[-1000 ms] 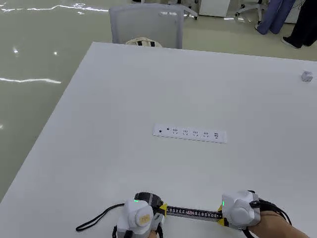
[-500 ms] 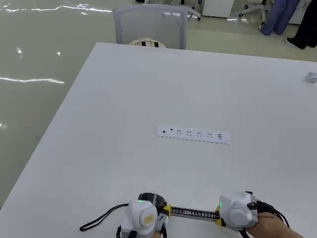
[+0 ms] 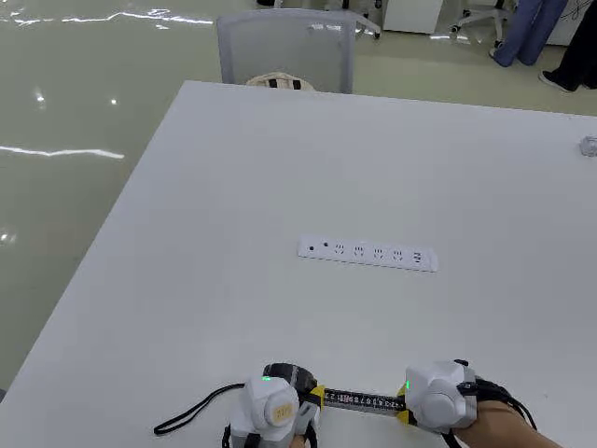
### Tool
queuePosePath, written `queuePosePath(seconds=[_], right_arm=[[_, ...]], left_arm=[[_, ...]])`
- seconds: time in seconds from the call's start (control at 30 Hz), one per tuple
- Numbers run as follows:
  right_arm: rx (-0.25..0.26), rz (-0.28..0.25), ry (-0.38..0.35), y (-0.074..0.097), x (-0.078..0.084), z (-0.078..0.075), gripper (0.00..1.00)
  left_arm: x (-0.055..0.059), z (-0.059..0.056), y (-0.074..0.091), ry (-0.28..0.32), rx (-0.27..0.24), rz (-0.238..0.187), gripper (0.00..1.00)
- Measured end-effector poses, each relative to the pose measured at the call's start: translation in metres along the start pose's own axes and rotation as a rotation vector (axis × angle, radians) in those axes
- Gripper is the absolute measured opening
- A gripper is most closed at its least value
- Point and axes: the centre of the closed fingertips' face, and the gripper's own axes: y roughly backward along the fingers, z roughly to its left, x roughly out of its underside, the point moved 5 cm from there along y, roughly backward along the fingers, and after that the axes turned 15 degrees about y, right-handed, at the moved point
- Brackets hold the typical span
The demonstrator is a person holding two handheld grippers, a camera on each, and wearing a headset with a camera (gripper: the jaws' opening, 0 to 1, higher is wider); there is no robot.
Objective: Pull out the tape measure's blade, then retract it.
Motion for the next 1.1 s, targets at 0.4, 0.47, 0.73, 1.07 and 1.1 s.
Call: queuePosePath(seconds=[0.4, 0.47, 0.73, 1.07, 1.1], right_arm=[[0.003, -0.019, 0.004, -0.008, -0.017, -0.003, 0.14], [0.003, -0.019, 0.005, -0.008, -0.018, -0.003, 0.14], [0.006, -0.023, 0.007, -0.014, -0.023, -0.005, 0.14], [0.007, -0.028, 0.008, -0.016, -0.032, -0.007, 0.14], [0.007, -0.029, 0.008, -0.016, -0.033, -0.007, 0.14]], left_arm=[[0.0, 0.001, 0.0, 0.0, 0.002, 0.002, 0.62], [0.0, 0.001, -0.001, 0.001, 0.002, 0.002, 0.62], [-0.001, 0.0, 0.001, 0.003, 0.003, 0.003, 0.62], [-0.001, 0.001, 0.001, 0.005, 0.005, 0.003, 0.62], [-0.001, 0.001, 0.001, 0.005, 0.005, 0.003, 0.62]])
